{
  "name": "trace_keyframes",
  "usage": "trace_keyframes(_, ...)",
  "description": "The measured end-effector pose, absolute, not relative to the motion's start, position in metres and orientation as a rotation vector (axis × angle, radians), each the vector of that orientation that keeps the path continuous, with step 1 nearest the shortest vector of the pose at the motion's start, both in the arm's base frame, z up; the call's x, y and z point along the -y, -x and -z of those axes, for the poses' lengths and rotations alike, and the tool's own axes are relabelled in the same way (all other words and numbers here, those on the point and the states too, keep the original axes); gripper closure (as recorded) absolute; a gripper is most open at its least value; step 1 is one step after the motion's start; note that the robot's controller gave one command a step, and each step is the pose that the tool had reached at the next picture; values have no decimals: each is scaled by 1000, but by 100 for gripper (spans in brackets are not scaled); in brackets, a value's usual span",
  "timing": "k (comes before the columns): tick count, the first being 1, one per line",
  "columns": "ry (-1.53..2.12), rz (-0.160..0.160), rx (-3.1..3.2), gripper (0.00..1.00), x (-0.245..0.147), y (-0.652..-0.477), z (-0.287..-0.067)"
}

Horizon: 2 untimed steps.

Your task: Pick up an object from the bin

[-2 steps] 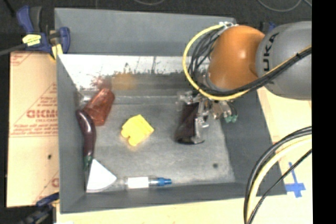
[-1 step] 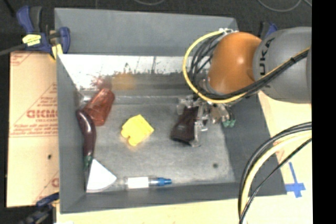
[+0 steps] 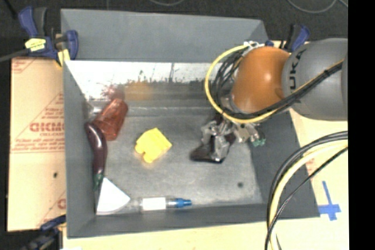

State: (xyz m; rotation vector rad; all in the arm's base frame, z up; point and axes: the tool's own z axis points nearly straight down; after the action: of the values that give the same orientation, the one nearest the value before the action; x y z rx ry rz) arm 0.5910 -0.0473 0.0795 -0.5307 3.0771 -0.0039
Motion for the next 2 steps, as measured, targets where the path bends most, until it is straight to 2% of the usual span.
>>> trace_keyframes(2, 530, 3, -3077, 100, 47, -591, -81)
